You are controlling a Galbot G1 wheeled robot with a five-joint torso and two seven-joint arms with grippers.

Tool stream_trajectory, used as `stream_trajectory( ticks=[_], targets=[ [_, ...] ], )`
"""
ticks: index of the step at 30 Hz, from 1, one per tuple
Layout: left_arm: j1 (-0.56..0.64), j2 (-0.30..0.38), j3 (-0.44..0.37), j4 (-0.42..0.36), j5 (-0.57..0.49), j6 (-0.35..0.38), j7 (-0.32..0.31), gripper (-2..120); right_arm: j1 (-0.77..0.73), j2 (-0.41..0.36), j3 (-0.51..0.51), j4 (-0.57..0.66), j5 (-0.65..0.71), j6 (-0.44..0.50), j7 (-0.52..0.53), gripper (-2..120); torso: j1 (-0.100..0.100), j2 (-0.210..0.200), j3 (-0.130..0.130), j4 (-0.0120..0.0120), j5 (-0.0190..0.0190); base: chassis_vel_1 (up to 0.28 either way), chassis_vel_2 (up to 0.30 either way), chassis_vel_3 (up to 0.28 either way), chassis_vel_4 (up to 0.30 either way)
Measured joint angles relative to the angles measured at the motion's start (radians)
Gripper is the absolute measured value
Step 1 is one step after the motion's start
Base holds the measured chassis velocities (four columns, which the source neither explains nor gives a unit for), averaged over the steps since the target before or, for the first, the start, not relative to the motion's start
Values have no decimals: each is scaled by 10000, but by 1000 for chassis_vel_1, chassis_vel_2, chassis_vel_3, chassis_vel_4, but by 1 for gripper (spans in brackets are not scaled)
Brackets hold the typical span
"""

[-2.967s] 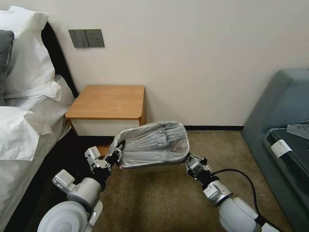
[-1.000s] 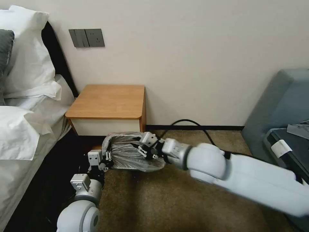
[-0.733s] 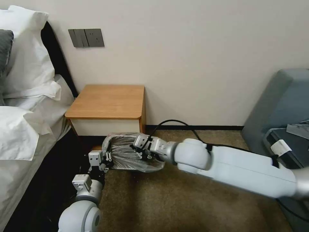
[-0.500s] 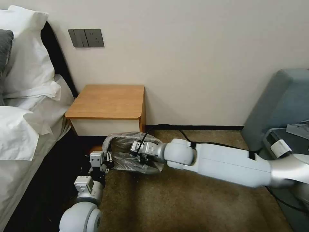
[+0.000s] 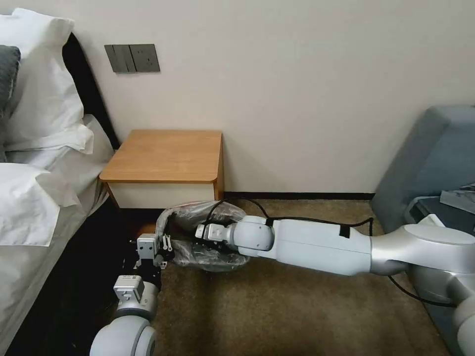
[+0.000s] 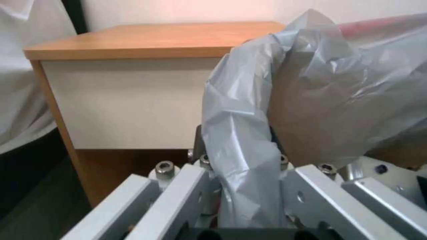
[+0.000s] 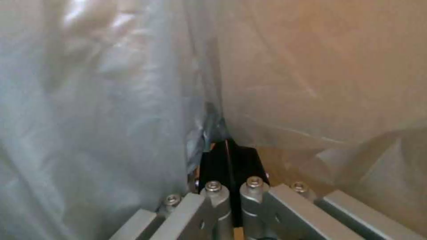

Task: Pick up the garbage bag from the table and place it over the trash can.

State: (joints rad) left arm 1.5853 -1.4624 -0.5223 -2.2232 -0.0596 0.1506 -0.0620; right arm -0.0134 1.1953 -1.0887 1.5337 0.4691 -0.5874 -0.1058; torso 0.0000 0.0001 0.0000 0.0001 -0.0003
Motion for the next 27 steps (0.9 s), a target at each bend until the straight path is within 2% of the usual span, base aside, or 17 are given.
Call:
stream_trajectory(
  ticks=[3, 6, 7, 10, 12, 15, 16, 19, 20, 23, 24, 26, 27],
  targets=[
    [-15, 14, -71, 75, -12, 0, -20, 3, -22, -156, 26, 330, -2, 24, 11, 0, 0, 0, 0, -1, 0, 0, 0, 0, 0],
    [-117, -39, -163, 278, -206, 66, -125, 3, -90, -651, 257, 1353, 16, 52, 104, 0, 0, 0, 0, 0, 3, 0, 0, 0, 0],
    [-117, -39, -163, 278, -206, 66, -125, 3, -90, -651, 257, 1353, 16, 52, 104, 0, 0, 0, 0, 0, 3, 0, 0, 0, 0],
    [-174, -84, -170, 484, -664, 394, -261, 3, -356, -1272, 717, 2468, 32, 64, 151, 0, 0, 0, 0, -1, 4, 0, 0, 0, 0],
    [-177, -83, -172, 505, -863, 557, -331, 3, -464, -1477, 894, 2791, 32, 66, 151, 0, 0, 0, 0, -1, 4, 0, 0, 0, 0],
    [-177, -35, -186, 523, -1640, 1122, -564, 3, -1066, -2345, 1778, 3837, -58, 107, 119, 0, 0, 0, -1, 0, 4, 0, 0, 0, 0],
    [-177, -35, -186, 523, -1640, 1122, -564, 3, -1066, -2345, 1778, 3837, -58, 107, 119, 0, 0, 0, -1, 0, 4, 0, 0, 0, 0],
    [-233, 63, -172, 523, -2789, 1894, -755, 3, -2474, -3410, 3830, 4763, -341, 327, -1, -2, 0, 1, -3, 0, 6, 0, 0, 0, 0],
    [-233, 63, -172, 523, -2789, 1894, -755, 3, -2474, -3410, 3830, 4763, -341, 327, -1, -2, 0, 1, -3, 0, 6, 0, 0, 0, 0],
    [-291, 210, -131, 605, -3825, 2727, -790, 3, -4392, -4473, 5784, 5651, -212, 1000, 551, 10, 0, 1, -3, -3, 8, 0, 0, 0, 0],
    [-291, 210, -131, 605, -3825, 2727, -790, 3, -4392, -4473, 5784, 5651, -212, 1000, 551, 10, 0, 1, -3, -3, 8, 0, 0, 0, 0],
    [-408, 248, -151, 796, -4303, 3506, -656, 3, -6230, -4880, 7418, 6397, 156, 1405, 1788, 22, 0, 1, -3, -9, 8, 0, 0, 0, 0],
    [-443, 251, -156, 819, -4497, 3804, -612, 3, -6872, -4907, 7799, 6685, 415, 1665, 2591, 25, 0, 1, -2, -2, 8, 0, 0, 0, 0]
  ],
)
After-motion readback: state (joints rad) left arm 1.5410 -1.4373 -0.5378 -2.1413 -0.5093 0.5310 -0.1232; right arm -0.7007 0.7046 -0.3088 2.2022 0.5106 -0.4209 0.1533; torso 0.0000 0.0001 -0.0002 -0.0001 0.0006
